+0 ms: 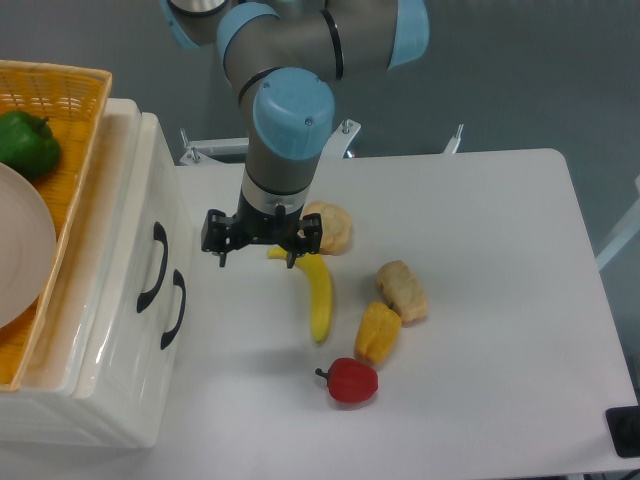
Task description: Slide the top white drawer open
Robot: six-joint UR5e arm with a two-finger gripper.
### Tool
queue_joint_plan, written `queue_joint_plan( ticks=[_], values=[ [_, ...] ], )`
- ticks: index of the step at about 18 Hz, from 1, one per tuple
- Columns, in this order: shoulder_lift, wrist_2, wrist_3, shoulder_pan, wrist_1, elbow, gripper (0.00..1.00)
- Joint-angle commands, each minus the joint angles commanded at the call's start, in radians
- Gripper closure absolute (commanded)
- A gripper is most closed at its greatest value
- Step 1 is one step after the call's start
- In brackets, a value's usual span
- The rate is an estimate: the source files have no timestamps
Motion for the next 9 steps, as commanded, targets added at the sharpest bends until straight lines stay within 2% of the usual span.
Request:
queue_joint_plan(
  ticks=[9],
  values=[
    [-0.015, -0.069, -0.017, -0.018, 0.003, 0.009, 0.00]
  ],
)
